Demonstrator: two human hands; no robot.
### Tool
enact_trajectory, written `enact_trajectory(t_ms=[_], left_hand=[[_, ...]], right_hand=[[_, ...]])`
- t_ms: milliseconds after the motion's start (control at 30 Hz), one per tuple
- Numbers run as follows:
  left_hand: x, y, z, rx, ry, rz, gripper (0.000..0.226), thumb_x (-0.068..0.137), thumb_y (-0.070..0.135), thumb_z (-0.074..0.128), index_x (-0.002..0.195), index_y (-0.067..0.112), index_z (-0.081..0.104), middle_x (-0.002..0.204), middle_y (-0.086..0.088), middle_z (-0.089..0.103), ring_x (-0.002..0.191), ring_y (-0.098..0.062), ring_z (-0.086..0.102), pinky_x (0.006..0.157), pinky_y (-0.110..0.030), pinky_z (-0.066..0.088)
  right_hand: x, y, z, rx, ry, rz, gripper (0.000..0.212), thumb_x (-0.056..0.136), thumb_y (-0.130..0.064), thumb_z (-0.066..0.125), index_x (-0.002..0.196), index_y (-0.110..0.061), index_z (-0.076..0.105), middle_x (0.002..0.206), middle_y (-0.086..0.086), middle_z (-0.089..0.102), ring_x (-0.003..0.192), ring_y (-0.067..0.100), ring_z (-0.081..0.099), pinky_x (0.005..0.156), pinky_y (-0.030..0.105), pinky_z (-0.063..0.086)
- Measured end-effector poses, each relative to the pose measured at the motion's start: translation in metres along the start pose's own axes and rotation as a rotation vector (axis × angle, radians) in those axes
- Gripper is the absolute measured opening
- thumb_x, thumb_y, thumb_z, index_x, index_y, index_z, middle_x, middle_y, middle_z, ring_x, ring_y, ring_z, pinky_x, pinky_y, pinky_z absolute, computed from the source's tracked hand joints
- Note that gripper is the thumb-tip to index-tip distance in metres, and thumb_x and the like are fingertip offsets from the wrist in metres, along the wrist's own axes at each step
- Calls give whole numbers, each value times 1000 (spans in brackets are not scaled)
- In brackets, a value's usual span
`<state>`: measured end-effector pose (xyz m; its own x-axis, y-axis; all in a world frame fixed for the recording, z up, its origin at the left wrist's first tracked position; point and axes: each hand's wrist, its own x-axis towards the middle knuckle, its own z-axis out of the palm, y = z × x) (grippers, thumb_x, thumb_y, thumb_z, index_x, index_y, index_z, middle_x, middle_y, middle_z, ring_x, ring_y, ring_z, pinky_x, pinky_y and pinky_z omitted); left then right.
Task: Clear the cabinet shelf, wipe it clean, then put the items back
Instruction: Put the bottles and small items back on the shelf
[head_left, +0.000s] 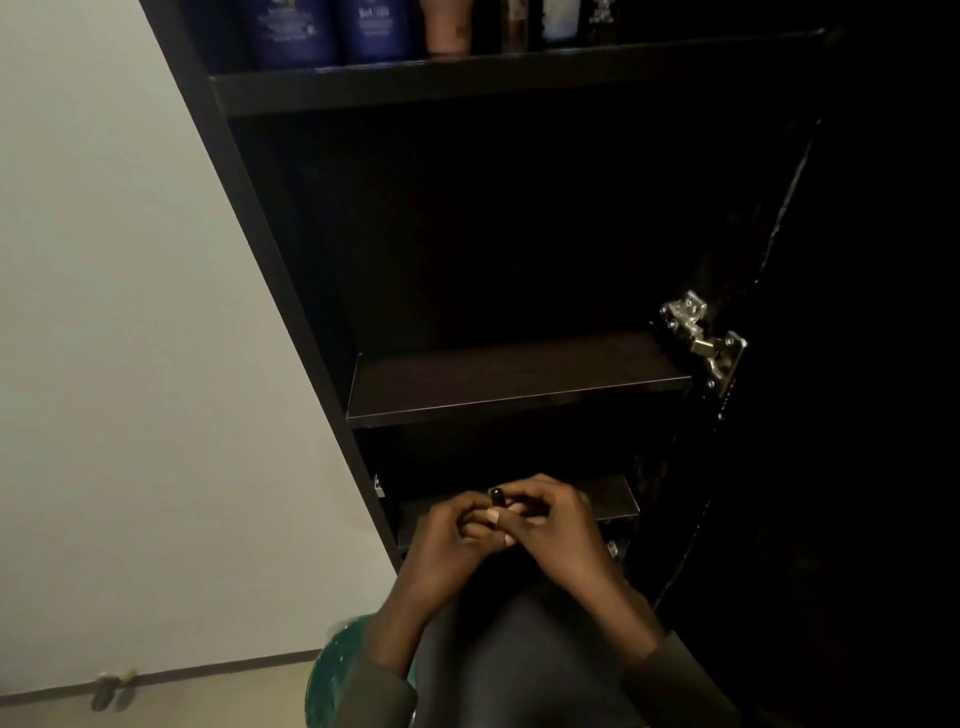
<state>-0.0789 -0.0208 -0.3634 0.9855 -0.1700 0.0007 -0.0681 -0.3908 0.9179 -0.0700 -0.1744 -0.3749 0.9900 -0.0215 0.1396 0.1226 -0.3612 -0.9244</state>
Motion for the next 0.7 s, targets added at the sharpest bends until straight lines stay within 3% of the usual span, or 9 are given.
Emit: enact_trajectory(t_ms=[133, 333, 467, 700], left_hand=[[-3, 75, -22, -30, 32, 168, 30, 78, 10, 78, 102, 24, 69, 87, 10, 74, 81, -1, 70, 69, -14, 53], [-2, 175, -65, 15, 101, 460, 32, 81, 12, 74, 107, 29, 67, 98, 17, 71, 93, 2, 67, 77, -10, 51], [6, 229, -86, 23, 110, 621, 29, 83, 15, 73, 110, 24, 68, 104, 12, 71, 100, 0, 66, 84, -14, 52], [26, 305, -110, 65, 197, 761, 27, 88, 20, 67, 115, 22, 66, 108, 12, 70, 102, 7, 63, 88, -11, 51]], right_hand=[[3, -76, -43, 46, 55, -154, 23, 77, -9, 81, 98, -15, 77, 91, -6, 71, 84, 2, 68, 72, 13, 54], [15, -179, -94, -20, 116, -390, 29, 78, -19, 81, 106, -25, 75, 97, -12, 71, 92, -1, 67, 78, 13, 53], [27, -235, -120, -62, 230, -506, 32, 77, -21, 81, 108, -23, 74, 99, -13, 72, 92, -4, 66, 81, 13, 53], [58, -312, -163, -97, 511, -572, 35, 78, -25, 81, 111, -25, 71, 91, -15, 70, 83, -7, 65, 69, 7, 52]])
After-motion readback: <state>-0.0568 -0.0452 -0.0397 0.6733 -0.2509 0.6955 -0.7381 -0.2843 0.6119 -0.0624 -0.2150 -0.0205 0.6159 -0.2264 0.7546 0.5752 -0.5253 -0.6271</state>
